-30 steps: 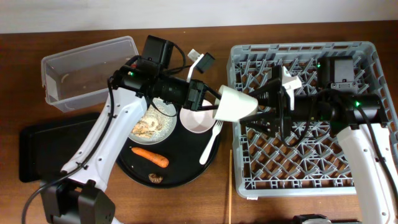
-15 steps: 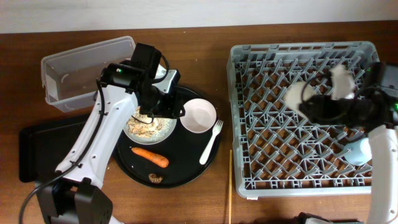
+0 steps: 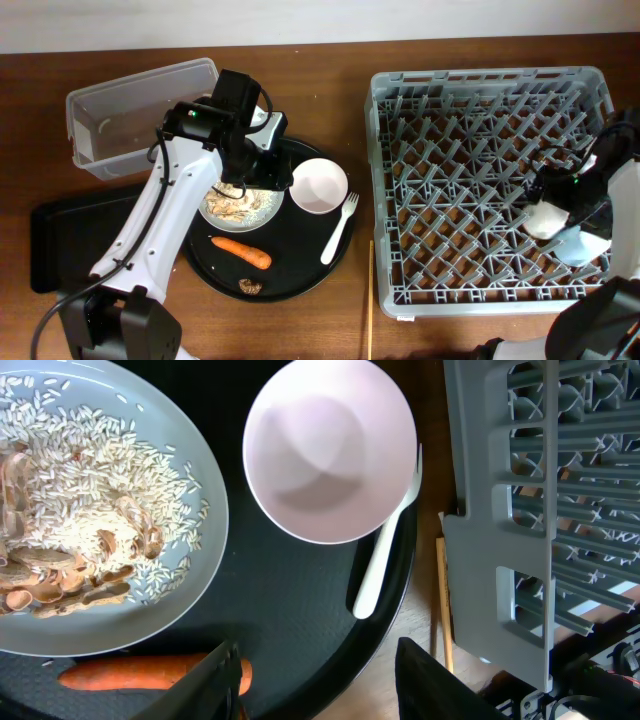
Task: Sort waste into correct bins and load items into the dishwasher rack
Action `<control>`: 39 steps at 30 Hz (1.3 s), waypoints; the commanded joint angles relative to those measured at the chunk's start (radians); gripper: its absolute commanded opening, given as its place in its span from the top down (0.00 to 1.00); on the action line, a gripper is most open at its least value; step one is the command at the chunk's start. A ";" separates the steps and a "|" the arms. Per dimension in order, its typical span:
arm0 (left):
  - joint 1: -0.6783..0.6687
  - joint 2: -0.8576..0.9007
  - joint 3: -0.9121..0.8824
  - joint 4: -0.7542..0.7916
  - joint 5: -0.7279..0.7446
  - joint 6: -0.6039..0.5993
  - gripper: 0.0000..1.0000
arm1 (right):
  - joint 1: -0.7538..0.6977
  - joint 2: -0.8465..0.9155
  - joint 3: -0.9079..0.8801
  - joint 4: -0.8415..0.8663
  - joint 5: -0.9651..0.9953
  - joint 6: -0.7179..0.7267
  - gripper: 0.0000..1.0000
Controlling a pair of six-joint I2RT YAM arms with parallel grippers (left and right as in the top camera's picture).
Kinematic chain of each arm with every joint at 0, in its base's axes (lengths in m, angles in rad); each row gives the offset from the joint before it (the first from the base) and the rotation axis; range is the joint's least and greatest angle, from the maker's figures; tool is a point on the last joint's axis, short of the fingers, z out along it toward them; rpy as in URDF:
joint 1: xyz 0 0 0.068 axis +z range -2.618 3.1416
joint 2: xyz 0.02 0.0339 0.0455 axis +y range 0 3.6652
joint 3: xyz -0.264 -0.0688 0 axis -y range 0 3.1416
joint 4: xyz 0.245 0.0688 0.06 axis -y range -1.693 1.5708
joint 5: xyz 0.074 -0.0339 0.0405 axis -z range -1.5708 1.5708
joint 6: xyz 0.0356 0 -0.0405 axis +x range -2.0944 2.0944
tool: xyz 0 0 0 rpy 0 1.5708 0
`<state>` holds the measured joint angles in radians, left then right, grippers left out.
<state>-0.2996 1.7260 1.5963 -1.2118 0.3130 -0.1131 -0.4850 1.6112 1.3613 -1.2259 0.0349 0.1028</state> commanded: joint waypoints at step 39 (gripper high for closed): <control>-0.248 0.154 0.161 0.074 -0.041 0.001 1.00 | 0.613 -0.199 0.124 -0.007 -0.425 -0.056 0.27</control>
<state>-0.4755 1.8851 1.7493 -1.1294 0.2569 -0.1131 0.0689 1.3949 1.4799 -1.2499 -0.3985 -0.0185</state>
